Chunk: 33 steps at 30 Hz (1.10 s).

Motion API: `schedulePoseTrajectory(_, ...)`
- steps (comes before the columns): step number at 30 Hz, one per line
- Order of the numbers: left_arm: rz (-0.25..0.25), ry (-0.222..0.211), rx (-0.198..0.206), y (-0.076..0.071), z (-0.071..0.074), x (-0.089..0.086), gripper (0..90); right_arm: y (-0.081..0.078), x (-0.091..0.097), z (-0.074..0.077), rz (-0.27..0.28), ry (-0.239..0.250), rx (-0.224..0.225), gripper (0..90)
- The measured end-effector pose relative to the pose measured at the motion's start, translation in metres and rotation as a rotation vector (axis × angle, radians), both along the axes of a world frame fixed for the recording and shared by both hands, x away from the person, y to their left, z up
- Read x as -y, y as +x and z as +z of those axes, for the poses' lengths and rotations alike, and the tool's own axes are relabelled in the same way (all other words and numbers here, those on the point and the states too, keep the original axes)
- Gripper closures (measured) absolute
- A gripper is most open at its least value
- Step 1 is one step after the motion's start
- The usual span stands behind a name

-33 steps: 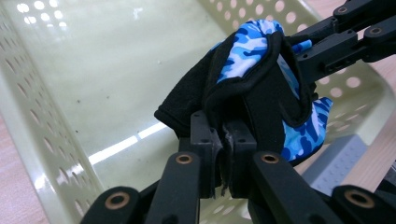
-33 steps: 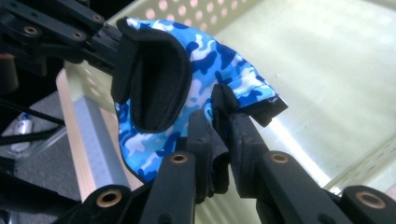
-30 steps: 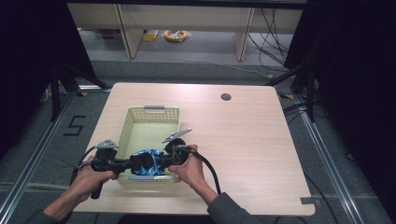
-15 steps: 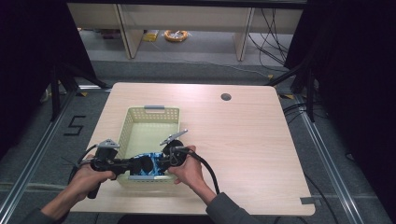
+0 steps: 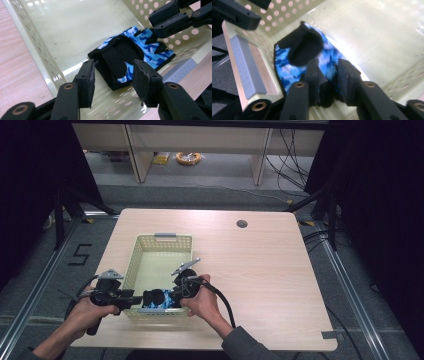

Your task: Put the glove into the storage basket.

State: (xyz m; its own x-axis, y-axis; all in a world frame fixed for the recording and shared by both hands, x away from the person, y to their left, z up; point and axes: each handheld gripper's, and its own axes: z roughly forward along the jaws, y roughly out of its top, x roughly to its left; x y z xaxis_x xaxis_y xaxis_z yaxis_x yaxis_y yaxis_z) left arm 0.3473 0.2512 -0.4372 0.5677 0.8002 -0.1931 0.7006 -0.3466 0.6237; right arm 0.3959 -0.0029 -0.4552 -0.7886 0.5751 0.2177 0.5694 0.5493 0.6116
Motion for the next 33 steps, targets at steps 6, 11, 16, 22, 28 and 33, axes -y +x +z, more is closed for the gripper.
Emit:
schedulePoseTrajectory(6, -0.003, -0.015, 0.021, -0.004, 0.007, 0.003, 50.5, 0.000, 0.000, 0.010, 0.035, -0.012, 0.046, 60.0)
schedulePoseTrajectory(11, -0.019, -0.031, 0.029, -0.008, 0.007, 0.010, 48.2, 0.000, 0.004, 0.019, 0.032, 0.029, 0.075, 57.2)
schedulePoseTrajectory(16, -0.018, -0.044, 0.031, -0.010, 0.009, 0.015, 44.5, -0.003, 0.010, 0.025, 0.028, 0.024, 0.067, 55.6)
schedulePoseTrajectory(22, -0.017, -0.050, 0.036, -0.012, 0.012, 0.018, 40.1, -0.003, 0.019, 0.026, 0.023, 0.072, 0.101, 50.6)
schedulePoseTrajectory(28, -0.004, -0.066, 0.029, -0.014, 0.010, 0.020, 36.3, -0.006, 0.030, 0.031, 0.015, 0.088, 0.095, 48.2)
schedulePoseTrajectory(33, 0.010, -0.075, 0.029, -0.013, 0.011, 0.020, 33.9, -0.006, 0.037, 0.033, 0.014, 0.098, 0.112, 46.2)
